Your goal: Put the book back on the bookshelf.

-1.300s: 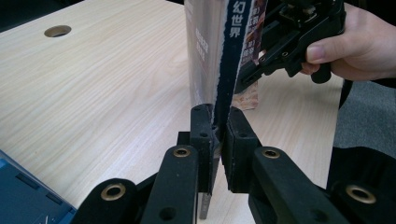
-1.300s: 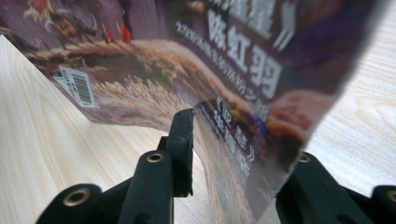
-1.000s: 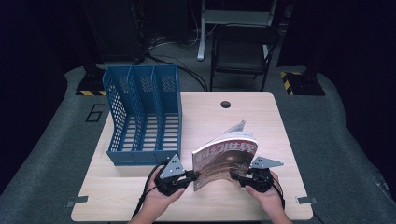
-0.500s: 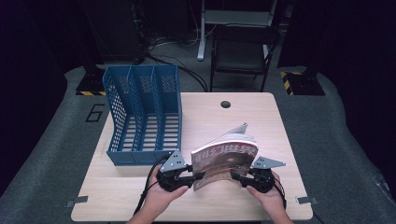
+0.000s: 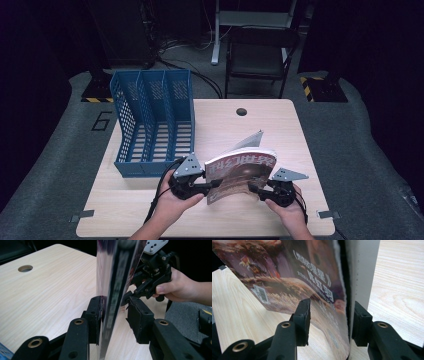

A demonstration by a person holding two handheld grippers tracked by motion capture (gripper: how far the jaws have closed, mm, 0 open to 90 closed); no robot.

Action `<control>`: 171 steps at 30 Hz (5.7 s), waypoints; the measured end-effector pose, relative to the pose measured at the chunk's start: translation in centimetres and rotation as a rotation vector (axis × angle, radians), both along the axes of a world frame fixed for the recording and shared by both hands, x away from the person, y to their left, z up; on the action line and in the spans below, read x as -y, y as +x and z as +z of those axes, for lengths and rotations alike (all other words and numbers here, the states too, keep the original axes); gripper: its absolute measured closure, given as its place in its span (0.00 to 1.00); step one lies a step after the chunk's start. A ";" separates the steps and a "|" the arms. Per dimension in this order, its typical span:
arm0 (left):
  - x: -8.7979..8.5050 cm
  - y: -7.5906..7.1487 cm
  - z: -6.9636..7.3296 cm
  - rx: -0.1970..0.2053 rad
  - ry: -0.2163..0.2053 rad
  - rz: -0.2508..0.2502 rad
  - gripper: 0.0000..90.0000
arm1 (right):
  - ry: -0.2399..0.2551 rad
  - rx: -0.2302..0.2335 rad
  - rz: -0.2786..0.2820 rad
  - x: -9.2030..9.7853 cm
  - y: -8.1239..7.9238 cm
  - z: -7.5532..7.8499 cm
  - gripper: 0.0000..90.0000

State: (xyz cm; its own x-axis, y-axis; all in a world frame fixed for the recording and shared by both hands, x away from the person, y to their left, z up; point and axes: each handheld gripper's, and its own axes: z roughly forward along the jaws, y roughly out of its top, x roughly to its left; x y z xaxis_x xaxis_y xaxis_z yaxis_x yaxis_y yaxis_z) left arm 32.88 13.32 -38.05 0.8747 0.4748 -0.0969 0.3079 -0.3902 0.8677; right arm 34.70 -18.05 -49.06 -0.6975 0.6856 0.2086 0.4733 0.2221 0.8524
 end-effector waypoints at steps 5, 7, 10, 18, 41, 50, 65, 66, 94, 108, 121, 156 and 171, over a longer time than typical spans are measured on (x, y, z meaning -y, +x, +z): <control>0.3 0.4 1.3 -0.010 -0.010 0.000 0.71 | 0.008 -0.001 -0.002 0.1 -0.1 0.1 0.63; 0.4 0.6 1.7 -0.013 0.004 -0.001 0.71 | 0.008 0.000 -0.005 0.2 -0.1 0.1 0.63; 0.6 0.8 2.2 -0.008 0.017 -0.003 0.71 | 0.005 0.006 -0.007 0.3 -0.1 0.1 0.63; 1.0 1.3 3.8 -0.023 0.032 0.012 0.72 | 0.007 0.005 -0.011 0.4 -0.2 0.2 0.63; 3.4 2.3 6.3 -0.017 0.125 0.004 0.82 | 0.005 0.010 -0.008 0.4 -0.2 0.2 0.64; 3.6 2.5 6.3 -0.018 0.132 -0.008 0.91 | 0.005 0.010 -0.011 0.4 -0.2 0.2 0.65; 3.8 2.6 6.5 0.000 0.171 -0.016 0.93 | 0.012 0.004 -0.017 0.3 -0.1 0.1 0.65; 3.8 2.6 6.5 0.003 0.171 -0.012 0.93 | 0.010 0.003 -0.016 0.3 -0.1 0.1 0.64; 3.5 3.0 6.9 -0.001 0.140 -0.005 0.93 | 0.012 -0.001 -0.021 0.6 0.0 0.0 0.63; 2.1 3.4 8.0 0.002 0.128 0.022 0.93 | 0.014 -0.015 -0.020 0.5 0.0 0.0 0.59; 1.2 3.6 9.2 -0.002 0.117 0.034 0.93 | 0.008 -0.013 -0.025 0.5 0.0 -0.1 0.58; -3.2 5.3 13.9 0.019 0.065 0.170 0.93 | 0.001 -0.027 -0.028 0.4 0.0 -0.4 0.58; -6.2 5.0 15.4 0.039 0.065 0.233 0.93 | 0.000 -0.033 -0.031 0.3 -0.1 -0.4 0.58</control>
